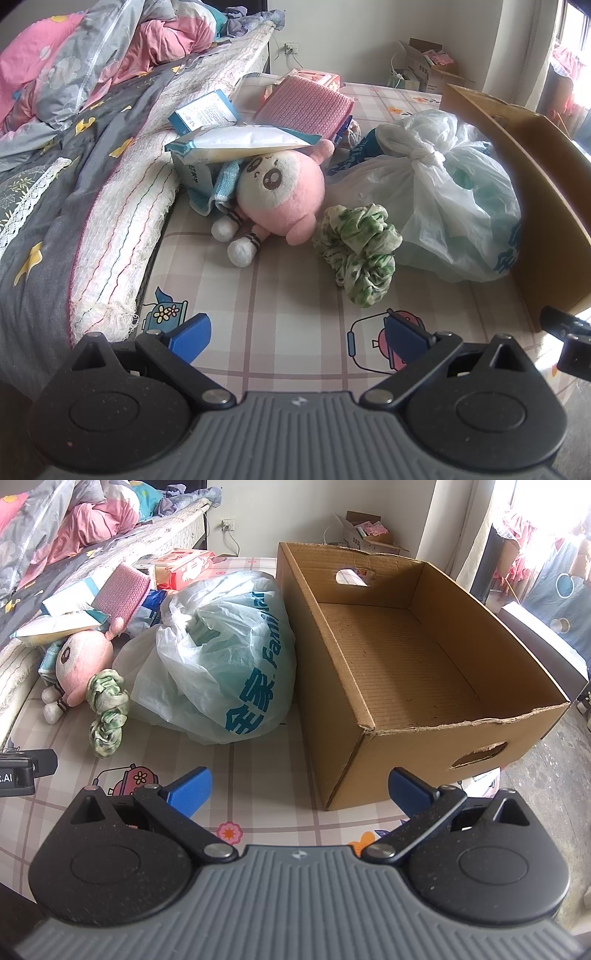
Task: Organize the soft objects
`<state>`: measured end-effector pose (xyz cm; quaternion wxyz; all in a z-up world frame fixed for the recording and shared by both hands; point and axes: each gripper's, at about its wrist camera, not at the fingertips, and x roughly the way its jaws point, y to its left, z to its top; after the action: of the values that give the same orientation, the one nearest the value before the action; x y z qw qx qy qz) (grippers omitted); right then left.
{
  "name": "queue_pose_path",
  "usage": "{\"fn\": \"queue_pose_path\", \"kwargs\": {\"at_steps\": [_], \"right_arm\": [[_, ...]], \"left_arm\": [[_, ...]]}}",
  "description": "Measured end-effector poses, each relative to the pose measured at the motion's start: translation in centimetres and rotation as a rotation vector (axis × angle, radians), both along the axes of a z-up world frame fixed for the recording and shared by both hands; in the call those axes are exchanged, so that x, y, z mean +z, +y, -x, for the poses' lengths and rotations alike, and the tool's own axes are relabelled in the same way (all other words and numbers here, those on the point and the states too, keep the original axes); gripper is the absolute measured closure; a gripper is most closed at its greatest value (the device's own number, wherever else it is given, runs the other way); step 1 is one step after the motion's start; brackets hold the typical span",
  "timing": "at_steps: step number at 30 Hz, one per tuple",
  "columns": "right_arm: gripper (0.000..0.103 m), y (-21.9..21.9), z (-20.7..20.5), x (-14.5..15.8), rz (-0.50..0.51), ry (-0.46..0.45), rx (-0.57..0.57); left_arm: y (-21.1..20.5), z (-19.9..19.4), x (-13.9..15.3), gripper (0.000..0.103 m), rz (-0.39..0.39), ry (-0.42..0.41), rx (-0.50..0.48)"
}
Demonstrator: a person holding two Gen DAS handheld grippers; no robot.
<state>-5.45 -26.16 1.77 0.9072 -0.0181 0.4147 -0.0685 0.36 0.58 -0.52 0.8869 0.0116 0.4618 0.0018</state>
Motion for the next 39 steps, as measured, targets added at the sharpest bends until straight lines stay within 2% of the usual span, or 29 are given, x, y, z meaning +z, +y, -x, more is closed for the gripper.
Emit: {"fn": "queue_pose_path", "kwargs": {"at_steps": [26, 30, 34, 39], "right_arm": [[0.001, 0.0, 0.0, -0.3, -0.004, 0.003, -0.001], [0.001, 0.6, 0.1, 0.0, 0.0, -0.029, 0.033], [0.001, 2.3, -0.2, 1.5, 0.055, -0.127, 0.116], [0.001, 3.9, -2.6, 3.5, 0.05, -0.259, 0.222]], "left_arm": [[0.3, 0.0, -0.6, 0.002, -0.015, 0.004, 0.002], [0.9, 0.1, 0.3, 0.002, -0.048, -0.058, -0.003], [2.3, -0.6, 1.8, 0.002, -0.072, -0.145, 0.006], [5.4, -2.6, 3.8, 0.002, -0.011, -0.248, 0.028]]}}
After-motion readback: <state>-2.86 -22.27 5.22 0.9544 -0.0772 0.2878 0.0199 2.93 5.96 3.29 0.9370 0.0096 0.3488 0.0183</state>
